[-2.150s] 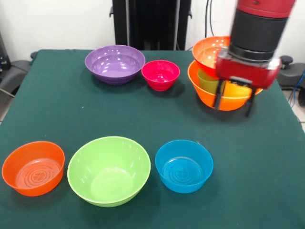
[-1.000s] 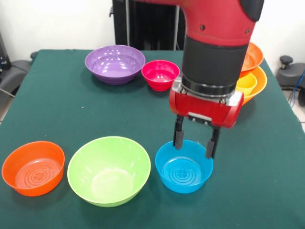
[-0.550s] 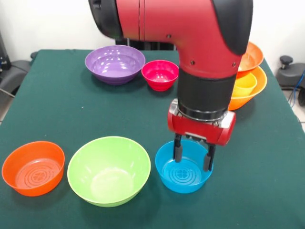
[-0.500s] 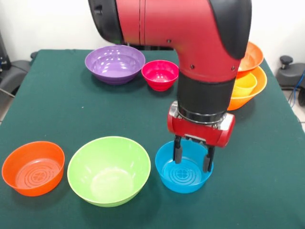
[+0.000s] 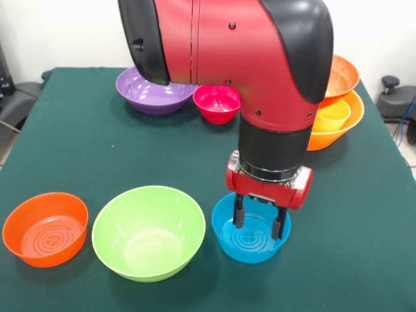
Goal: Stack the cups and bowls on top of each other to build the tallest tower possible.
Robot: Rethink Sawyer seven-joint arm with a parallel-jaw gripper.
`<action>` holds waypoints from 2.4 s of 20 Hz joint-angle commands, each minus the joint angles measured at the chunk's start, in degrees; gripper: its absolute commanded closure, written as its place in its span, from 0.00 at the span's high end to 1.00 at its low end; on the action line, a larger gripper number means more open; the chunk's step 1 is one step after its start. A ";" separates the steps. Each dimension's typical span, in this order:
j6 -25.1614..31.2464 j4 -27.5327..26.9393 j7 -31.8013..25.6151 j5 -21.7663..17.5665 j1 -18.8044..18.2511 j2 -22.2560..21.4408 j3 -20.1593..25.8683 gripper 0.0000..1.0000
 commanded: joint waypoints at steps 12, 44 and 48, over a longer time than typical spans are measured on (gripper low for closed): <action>11.43 -11.04 -22.71 -3.57 -3.85 2.99 9.17 1.00; 35.46 -33.45 -34.66 -6.96 -4.50 12.50 4.23 1.00; 36.98 -31.64 -34.73 -6.55 -4.40 11.62 3.08 1.00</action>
